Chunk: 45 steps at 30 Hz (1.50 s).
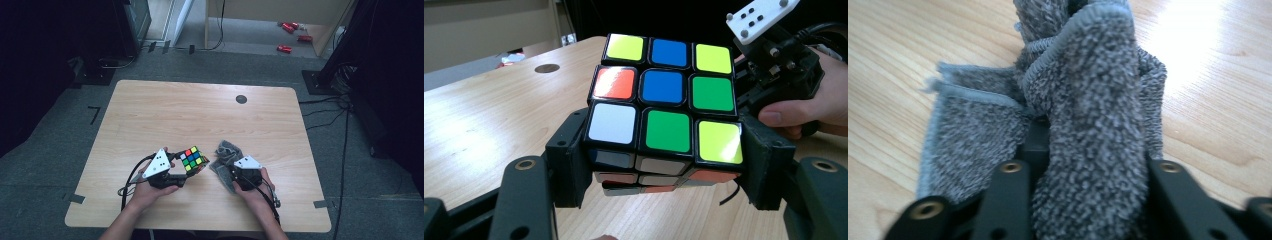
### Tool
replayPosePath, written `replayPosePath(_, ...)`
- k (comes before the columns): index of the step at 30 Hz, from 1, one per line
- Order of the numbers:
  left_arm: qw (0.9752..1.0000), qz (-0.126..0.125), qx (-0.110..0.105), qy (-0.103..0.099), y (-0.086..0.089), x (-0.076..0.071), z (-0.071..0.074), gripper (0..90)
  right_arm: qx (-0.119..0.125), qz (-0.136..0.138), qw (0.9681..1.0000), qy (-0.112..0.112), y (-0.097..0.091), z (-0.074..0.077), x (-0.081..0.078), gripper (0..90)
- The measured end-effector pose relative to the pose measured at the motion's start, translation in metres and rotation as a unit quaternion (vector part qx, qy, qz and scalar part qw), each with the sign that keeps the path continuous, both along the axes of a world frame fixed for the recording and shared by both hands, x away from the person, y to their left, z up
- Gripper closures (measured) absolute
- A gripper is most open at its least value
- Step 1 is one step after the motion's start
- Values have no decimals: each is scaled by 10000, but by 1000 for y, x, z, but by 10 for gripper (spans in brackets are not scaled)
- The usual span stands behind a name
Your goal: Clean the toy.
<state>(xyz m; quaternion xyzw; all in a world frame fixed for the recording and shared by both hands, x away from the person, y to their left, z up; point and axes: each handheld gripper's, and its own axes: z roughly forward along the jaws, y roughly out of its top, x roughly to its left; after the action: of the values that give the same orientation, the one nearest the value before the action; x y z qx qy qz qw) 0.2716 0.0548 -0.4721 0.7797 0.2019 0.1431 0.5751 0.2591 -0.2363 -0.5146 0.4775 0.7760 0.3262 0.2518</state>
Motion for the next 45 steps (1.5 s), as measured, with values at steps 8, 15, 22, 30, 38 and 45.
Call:
replayPosePath(8,10000,12,-36,23,2,-1,0,344,925,101,9948,-425,-6,28,-11,749)
replayPosePath(15,9997,-24,209,-92,-7,-7,-2,344,1487,511,9797,-1241,8,74,-36,744)
replayPosePath(22,9958,52,853,-325,-24,-16,-1,344,1565,1062,9716,-1423,32,97,-54,729)
replayPosePath(30,9889,-42,1345,-624,-42,-29,3,346,1250,1243,9765,-1241,53,85,-56,719)
replayPosePath(38,9906,112,1260,-522,-33,-22,6,346,1483,445,9807,-1192,20,86,-44,716)
replayPosePath(45,9884,-13,1407,-568,-42,-28,7,346,1284,1328,9756,-1189,59,86,-58,701)
